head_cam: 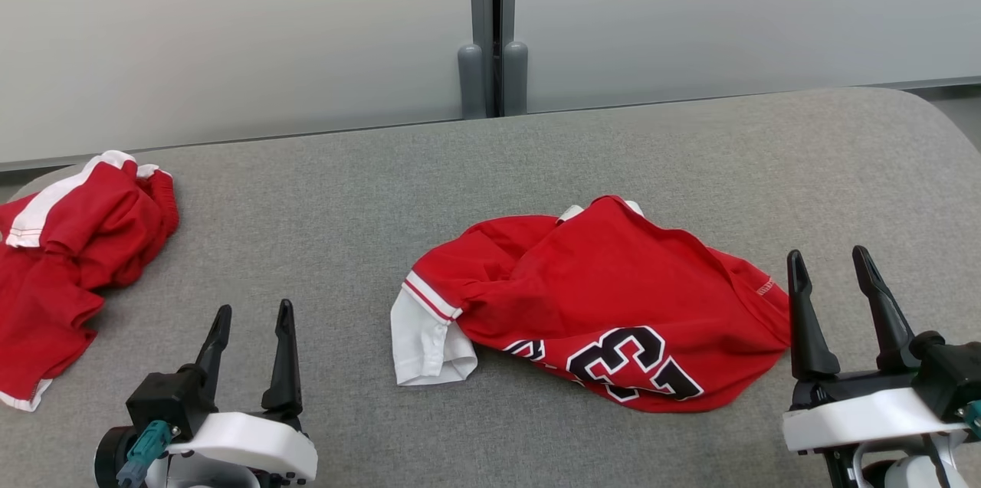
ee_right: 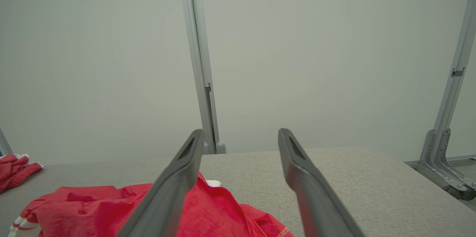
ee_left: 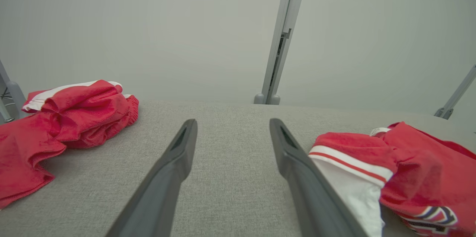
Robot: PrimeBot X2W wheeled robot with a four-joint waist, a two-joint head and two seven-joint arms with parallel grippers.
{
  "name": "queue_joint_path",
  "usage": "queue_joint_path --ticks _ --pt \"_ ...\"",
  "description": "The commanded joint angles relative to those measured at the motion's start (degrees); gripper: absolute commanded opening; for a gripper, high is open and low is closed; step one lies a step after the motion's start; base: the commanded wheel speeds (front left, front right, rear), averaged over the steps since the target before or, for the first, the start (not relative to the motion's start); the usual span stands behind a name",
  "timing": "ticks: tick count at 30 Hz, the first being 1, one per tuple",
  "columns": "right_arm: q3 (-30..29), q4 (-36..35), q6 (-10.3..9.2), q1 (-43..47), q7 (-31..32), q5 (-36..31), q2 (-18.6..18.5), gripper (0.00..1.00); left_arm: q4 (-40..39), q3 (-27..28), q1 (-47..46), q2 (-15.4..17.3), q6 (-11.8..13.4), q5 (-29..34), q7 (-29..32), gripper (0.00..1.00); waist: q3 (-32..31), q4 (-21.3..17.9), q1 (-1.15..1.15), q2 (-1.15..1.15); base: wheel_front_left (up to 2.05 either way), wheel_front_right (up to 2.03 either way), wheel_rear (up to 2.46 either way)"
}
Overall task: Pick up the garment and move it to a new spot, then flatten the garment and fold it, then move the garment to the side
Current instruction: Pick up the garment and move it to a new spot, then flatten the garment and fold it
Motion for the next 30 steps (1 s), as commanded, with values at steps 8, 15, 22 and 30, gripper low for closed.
queue_joint_path --ticks 8,15,22,30 --pt "-0.1 0.3 0.11 1.3 0.0 -0.7 -0.2 1.00 -1.4 4.1 2.2 -2.4 -1.7 4.6 -0.3 1.00 -1.0 0.2 0.00 0.00 0.00 0.00 0.00" --pt "0.6 0.7 0.11 0.3 0.0 -0.7 -1.2 1.00 -0.9 5.9 2.8 -3.7 -3.8 6.9 -0.3 1.00 -1.1 0.2 0.00 0.00 0.00 0.00 0.00" --pt "1.1 1.4 0.11 -0.3 0.0 -0.4 -1.5 1.00 -0.1 6.3 2.4 -4.9 -5.2 7.9 -0.3 1.00 -1.3 0.8 0.00 0.00 0.00 0.00 0.00" --pt "4.8 6.3 0.11 -5.8 0.1 0.7 -4.7 1.00 1.0 5.3 1.0 -5.6 -6.3 7.1 -0.1 1.00 -0.2 3.1 0.00 0.00 0.00 0.00 0.00"
